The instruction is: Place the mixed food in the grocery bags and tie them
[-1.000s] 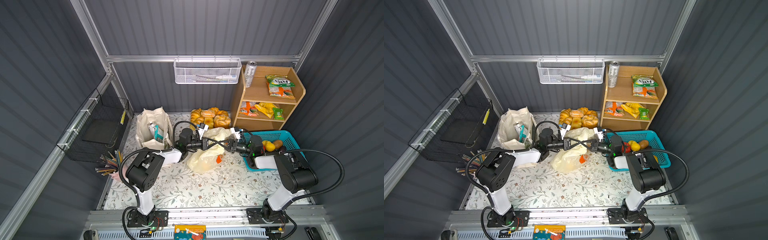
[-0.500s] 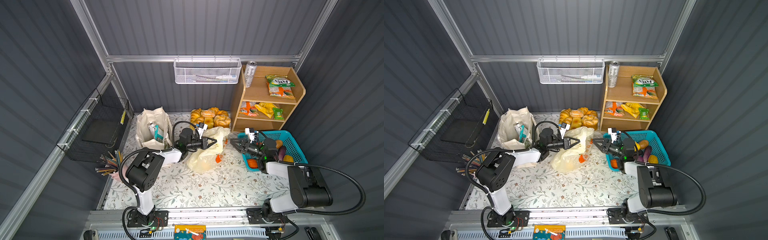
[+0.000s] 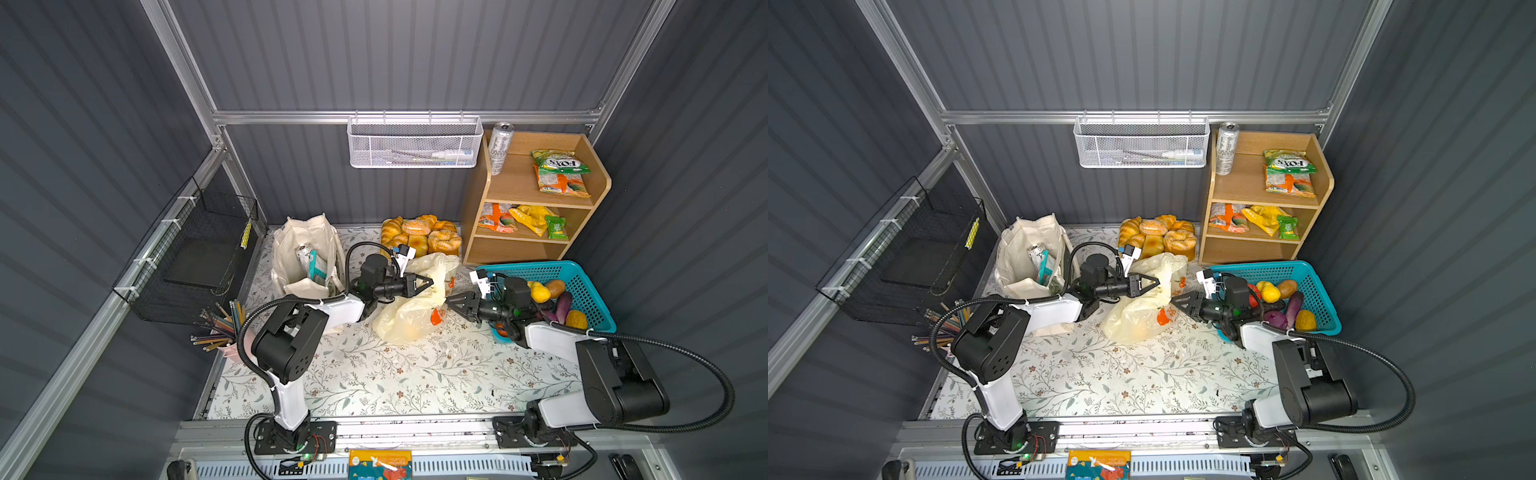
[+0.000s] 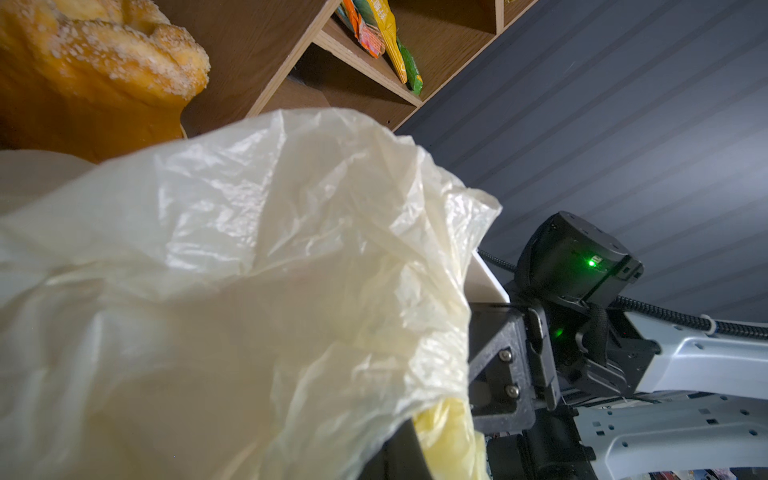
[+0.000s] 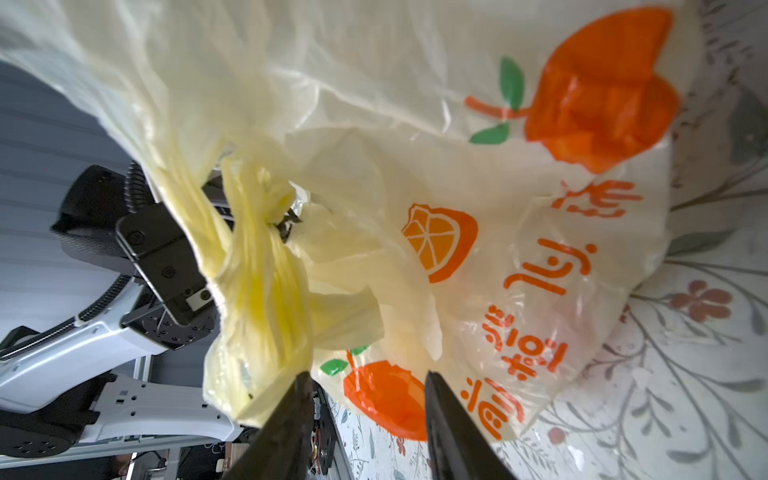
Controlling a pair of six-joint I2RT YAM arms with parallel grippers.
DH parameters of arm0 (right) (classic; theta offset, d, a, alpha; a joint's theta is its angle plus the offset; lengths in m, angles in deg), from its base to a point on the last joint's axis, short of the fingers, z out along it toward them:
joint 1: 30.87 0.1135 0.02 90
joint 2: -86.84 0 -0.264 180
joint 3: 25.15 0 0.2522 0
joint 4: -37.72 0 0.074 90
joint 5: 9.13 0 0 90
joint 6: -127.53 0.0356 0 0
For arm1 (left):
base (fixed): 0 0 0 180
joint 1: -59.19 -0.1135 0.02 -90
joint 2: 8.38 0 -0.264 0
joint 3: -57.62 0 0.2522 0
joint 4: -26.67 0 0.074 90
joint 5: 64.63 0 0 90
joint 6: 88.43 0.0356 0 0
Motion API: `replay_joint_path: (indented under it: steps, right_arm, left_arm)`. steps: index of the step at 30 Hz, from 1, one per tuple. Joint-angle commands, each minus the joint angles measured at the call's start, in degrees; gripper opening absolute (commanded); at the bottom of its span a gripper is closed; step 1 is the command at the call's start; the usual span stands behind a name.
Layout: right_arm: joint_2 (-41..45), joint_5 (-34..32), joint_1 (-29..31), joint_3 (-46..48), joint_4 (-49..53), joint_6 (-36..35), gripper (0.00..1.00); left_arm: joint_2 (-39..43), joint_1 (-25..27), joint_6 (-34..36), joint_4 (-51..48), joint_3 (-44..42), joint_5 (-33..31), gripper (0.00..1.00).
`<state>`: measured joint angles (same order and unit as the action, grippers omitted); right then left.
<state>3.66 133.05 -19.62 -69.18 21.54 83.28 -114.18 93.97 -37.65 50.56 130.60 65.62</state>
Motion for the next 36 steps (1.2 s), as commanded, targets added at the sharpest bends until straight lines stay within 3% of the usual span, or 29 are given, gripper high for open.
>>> replay_joint_path:
  steps: [1,20,29,36]
  right_arm:
    - [-1.33,-2.45,1.75,-3.28,5.33,-5.11,0.46]
    - [-8.01,-1.96,6.13,-13.36,6.64,-6.47,0.44]
    - [-9.02,-0.71,7.74,-14.23,5.70,-5.90,0.26]
    - [-9.19,-0.02,7.82,-13.21,4.77,-5.42,0.36]
  left_arm:
    - [-1.20,-0.26,1.37,-1.00,1.92,0.36,0.00]
    - [-1.72,-0.24,0.30,-0.03,1.68,1.32,0.00]
    - [-1.98,-0.25,-0.13,0.36,1.60,1.67,0.00]
    - [-2.39,-0.24,-1.01,1.36,1.60,1.73,0.00]
